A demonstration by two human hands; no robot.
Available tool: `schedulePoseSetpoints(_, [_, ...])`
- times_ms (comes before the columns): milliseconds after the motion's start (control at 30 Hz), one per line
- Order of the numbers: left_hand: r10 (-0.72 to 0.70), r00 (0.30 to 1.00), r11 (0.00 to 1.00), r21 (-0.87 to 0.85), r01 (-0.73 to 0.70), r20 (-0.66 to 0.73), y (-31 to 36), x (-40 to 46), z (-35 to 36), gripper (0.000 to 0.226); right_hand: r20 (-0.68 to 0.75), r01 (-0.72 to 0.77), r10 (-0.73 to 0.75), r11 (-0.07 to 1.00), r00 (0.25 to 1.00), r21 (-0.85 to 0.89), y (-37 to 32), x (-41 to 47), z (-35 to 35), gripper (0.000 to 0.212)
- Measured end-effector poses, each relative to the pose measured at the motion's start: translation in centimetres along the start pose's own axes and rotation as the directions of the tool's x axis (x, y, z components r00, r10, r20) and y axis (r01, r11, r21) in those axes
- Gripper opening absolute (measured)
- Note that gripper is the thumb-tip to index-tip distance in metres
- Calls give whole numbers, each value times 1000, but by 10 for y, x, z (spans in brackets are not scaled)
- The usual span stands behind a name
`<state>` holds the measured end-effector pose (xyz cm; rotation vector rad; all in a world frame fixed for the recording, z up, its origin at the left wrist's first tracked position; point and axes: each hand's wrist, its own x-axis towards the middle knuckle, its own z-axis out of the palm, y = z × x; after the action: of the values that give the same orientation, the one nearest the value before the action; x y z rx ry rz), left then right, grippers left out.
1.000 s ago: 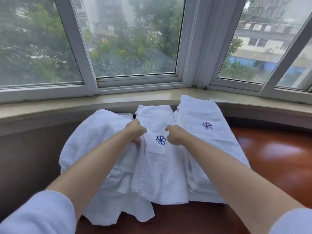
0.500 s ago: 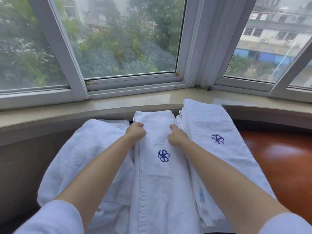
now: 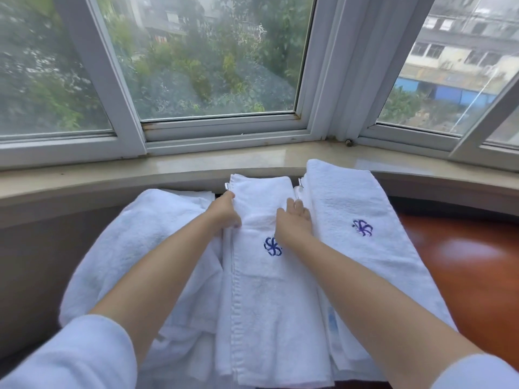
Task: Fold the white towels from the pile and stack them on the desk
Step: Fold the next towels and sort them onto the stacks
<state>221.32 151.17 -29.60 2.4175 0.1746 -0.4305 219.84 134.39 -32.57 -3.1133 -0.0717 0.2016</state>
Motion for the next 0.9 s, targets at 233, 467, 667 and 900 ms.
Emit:
schedulePoseSetpoints(233, [-138,990,989,53,137,22,19,-55,3,69,171,85,-102,991,980,103,-17,-52,8,40])
schedulePoseSetpoints(467, [-151,988,971,192,141,39,22,-108,34,71,219,172,-177,984,960,40,-9,-108,10,38])
schedulePoseSetpoints(667, [-157,987,985,73,158,-20,16,-149,53,65,239,203,-196,979,951,-2,-3,-156,7,41])
schedulePoseSetpoints(900, [-248,954,840,-453,299,169,-4,-195,43,7,63,246,-245,969,967,-4,-6,-197,-10,32])
